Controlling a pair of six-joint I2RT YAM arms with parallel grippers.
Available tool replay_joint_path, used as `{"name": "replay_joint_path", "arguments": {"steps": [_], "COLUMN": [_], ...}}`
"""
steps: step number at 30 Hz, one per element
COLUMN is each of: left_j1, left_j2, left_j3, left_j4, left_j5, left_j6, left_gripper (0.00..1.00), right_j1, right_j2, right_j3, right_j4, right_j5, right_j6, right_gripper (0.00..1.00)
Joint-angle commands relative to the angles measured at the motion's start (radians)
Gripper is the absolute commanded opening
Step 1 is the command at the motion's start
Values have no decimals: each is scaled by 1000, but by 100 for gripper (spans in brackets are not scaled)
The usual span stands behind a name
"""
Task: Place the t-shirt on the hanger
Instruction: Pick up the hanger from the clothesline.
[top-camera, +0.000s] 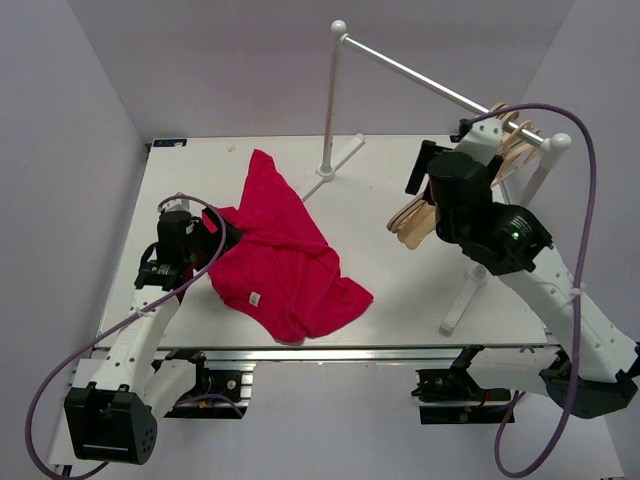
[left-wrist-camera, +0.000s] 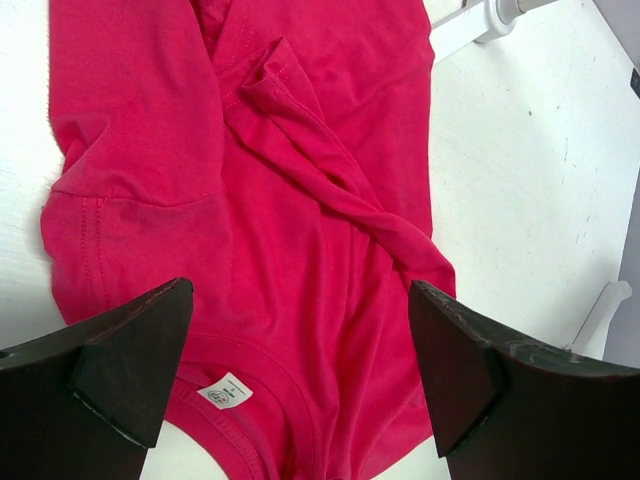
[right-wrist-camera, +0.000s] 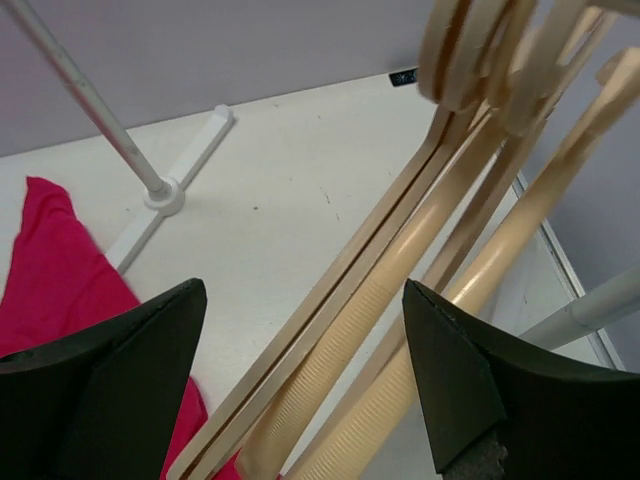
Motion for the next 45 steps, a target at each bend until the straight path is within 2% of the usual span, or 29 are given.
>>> {"name": "replay_joint_path", "arguments": {"steps": [1, 4, 7, 13, 16, 21, 29, 37, 44, 45], "left_j1": [1, 1, 0, 1, 1, 0, 1, 1, 0, 1], "left_j2": [-19, -11, -6, -6, -5, 0, 4, 14, 27, 30], "left_j3": [15, 11, 6, -1, 2, -8, -12, -14, -11, -11], "left_j4": [4, 6, 6, 16, 19, 23, 24, 27, 32, 32], "left_j5": [-19, -21, -16, 4, 13, 19, 16, 18, 16, 18], "left_j6": [10, 8, 10, 13, 17, 19, 23, 23, 27, 27], "left_gripper": [98, 98, 98, 98, 98, 98, 98, 98, 98, 98], "right_j1": [-5, -5, -5, -25, -74, -143, -249, -332, -340, -340], "right_j2": [-71, -78, -91, -155, -180, -140, -114, -98, -123, -121], "right_j3": [30, 53, 82, 54, -4, 5, -30, -67, -73, -72], "right_j4": [57, 51, 0, -187, -189, -216, -100, -101, -63, -63], "right_j5": [-16, -25, 44, 99, 56, 10, -87, -117, -113, -113], "right_j6": [-46, -84, -68, 82, 92, 92, 12, 23, -9, -14], "right_gripper": [84, 85, 86, 82, 79, 77, 75, 68, 49, 49]}}
